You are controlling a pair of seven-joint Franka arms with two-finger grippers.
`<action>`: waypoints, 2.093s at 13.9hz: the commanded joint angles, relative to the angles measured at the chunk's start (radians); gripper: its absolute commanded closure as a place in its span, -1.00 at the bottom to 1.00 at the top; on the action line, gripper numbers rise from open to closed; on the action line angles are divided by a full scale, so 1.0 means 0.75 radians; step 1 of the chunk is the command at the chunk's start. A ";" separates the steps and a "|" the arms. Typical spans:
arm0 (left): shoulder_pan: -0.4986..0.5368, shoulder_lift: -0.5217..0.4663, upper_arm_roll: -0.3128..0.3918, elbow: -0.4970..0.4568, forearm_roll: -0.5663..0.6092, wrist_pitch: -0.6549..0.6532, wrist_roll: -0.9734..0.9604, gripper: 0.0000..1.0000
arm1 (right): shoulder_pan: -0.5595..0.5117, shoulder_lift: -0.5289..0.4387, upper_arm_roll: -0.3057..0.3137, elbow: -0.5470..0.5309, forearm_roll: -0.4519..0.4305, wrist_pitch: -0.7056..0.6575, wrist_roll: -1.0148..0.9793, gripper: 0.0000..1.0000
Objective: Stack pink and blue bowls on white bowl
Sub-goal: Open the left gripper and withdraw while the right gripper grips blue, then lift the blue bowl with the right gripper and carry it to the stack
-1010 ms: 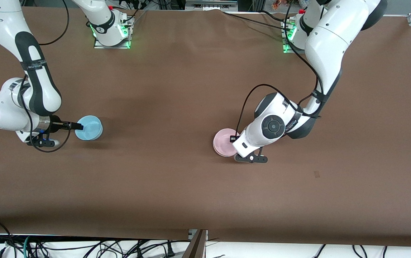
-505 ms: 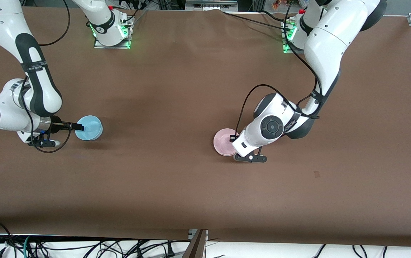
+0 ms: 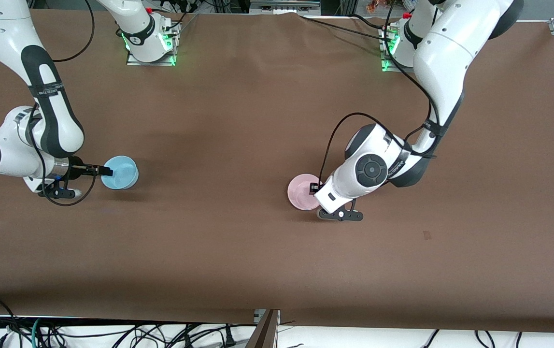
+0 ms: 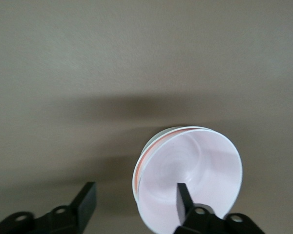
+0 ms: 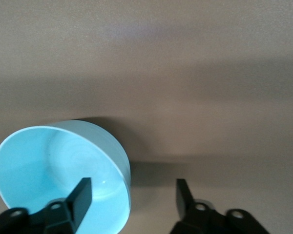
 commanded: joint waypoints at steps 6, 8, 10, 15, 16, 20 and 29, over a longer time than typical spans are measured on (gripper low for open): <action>0.194 -0.445 0.006 -0.018 0.001 -0.473 0.039 -1.00 | -0.001 -0.007 -0.003 -0.019 0.037 0.023 -0.057 0.41; 0.308 -0.543 -0.001 -0.018 -0.001 -0.504 0.173 -1.00 | -0.001 -0.007 -0.003 -0.019 0.037 0.021 -0.057 0.63; 0.380 -0.615 -0.001 -0.016 -0.001 -0.597 0.392 -1.00 | -0.001 -0.007 -0.003 -0.015 0.039 0.014 -0.057 0.94; 0.401 -0.740 0.111 0.019 -0.026 -0.733 0.516 -1.00 | 0.003 -0.013 0.001 0.034 0.039 -0.008 -0.059 1.00; 0.380 -0.775 0.197 -0.026 -0.038 -0.731 0.605 -1.00 | 0.003 -0.017 0.009 0.075 0.037 -0.067 -0.061 1.00; 0.282 -0.916 0.353 -0.179 -0.077 -0.639 0.773 -1.00 | 0.007 -0.017 0.093 0.342 0.050 -0.423 -0.057 1.00; 0.168 -0.998 0.468 -0.304 -0.083 -0.543 0.769 -1.00 | 0.275 -0.019 0.197 0.476 0.223 -0.501 0.362 1.00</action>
